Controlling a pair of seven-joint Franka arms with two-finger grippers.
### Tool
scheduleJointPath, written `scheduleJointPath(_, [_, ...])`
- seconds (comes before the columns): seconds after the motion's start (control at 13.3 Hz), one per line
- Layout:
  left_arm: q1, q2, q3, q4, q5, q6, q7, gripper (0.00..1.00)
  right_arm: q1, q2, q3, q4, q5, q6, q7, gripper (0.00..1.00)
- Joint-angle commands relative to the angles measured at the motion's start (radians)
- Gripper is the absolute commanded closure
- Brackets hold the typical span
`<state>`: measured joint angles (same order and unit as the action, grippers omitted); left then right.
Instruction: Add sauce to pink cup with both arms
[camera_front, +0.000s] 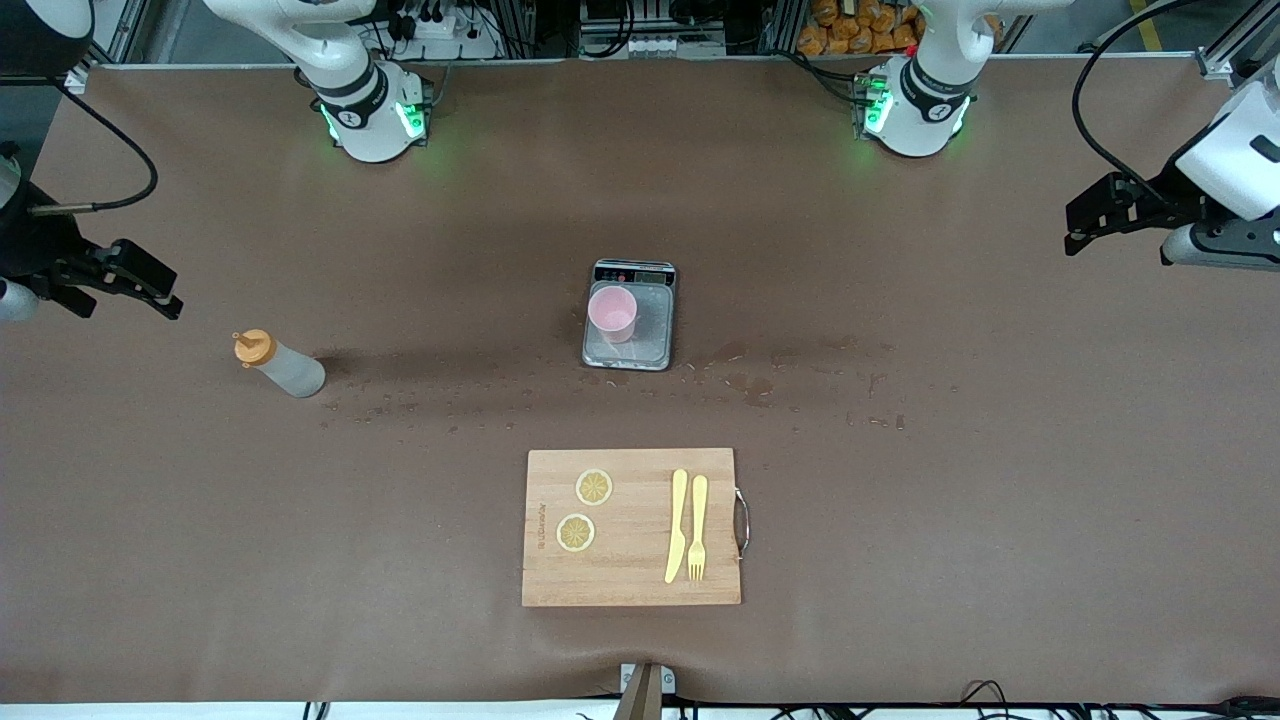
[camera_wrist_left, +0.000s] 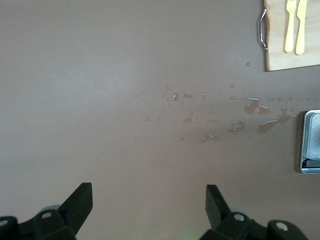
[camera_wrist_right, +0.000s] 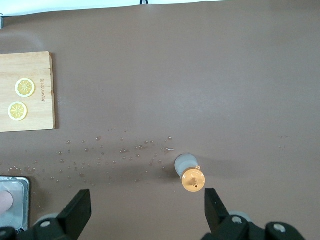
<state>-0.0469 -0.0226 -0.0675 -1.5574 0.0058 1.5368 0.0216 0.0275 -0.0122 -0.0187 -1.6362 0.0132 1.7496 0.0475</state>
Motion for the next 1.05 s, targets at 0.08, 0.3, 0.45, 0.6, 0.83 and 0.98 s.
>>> scheduleJointPath(0.08, [0.01,-0.014,-0.005,-0.009,-0.024,0.006,0.0,0.0,-0.007,0.006,0.002,0.025,-0.025,-0.007,-0.037,0.0])
scheduleJointPath(0.3, [0.01,-0.014,-0.005,-0.009,-0.024,0.006,0.0,0.0,-0.014,0.008,0.005,0.026,-0.025,-0.008,-0.034,0.0])
scheduleJointPath(0.45, [0.009,-0.014,-0.005,-0.009,-0.024,0.006,0.0,0.0,-0.015,0.011,0.008,0.026,-0.025,-0.01,-0.029,0.0])
scheduleJointPath(0.6, [0.009,-0.014,-0.003,-0.009,-0.024,0.006,0.0,0.0,-0.02,0.011,0.01,0.027,-0.025,-0.033,-0.032,0.0])
scheduleJointPath(0.83, [0.009,-0.014,-0.005,-0.009,-0.024,0.006,0.0,0.0,-0.02,0.014,0.01,0.027,-0.029,-0.035,-0.034,0.0])
scheduleJointPath(0.98, [0.009,-0.014,-0.005,-0.009,-0.024,0.006,0.0,0.0,-0.02,0.011,0.011,0.03,-0.029,-0.036,-0.031,0.0])
